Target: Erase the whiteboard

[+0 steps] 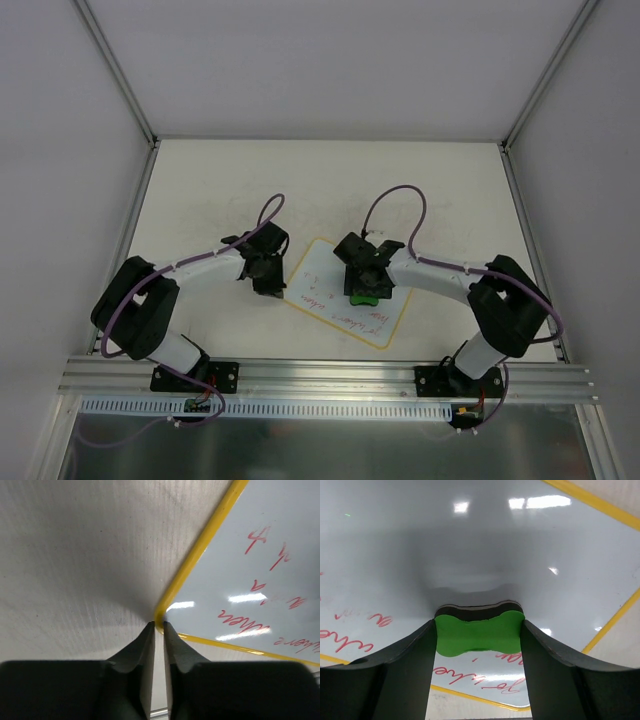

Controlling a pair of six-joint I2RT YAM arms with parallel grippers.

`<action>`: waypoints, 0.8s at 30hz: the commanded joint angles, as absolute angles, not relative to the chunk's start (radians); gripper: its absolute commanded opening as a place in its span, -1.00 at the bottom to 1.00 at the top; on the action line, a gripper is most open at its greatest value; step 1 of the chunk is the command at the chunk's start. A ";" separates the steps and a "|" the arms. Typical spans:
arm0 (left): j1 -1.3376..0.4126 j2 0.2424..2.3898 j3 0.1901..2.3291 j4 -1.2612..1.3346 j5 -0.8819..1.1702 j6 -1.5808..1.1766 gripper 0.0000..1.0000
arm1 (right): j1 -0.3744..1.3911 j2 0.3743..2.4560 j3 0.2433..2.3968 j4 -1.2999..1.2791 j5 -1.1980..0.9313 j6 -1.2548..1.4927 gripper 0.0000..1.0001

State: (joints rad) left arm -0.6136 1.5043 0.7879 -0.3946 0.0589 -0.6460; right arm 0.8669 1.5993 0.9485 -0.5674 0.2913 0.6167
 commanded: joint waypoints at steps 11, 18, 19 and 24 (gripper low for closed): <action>-0.609 1.229 0.785 -0.477 0.023 -0.664 0.66 | 0.943 1.556 1.045 -0.644 0.382 0.664 0.79; -0.609 1.183 0.787 -0.495 0.067 -0.673 0.98 | 0.873 1.421 0.997 -0.661 0.379 0.583 0.99; -0.609 1.172 0.788 -0.499 0.078 -0.678 0.97 | 0.852 1.405 0.982 -0.661 0.376 0.575 0.98; -0.618 1.163 0.782 -0.497 0.086 -0.699 0.98 | 0.660 1.332 0.885 -0.647 0.325 0.494 0.95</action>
State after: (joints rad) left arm -0.6144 1.1866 0.7769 -0.4770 0.0528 -0.6743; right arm 0.7422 1.3659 0.9298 -0.6235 0.3382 0.5610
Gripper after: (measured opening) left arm 0.986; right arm 0.981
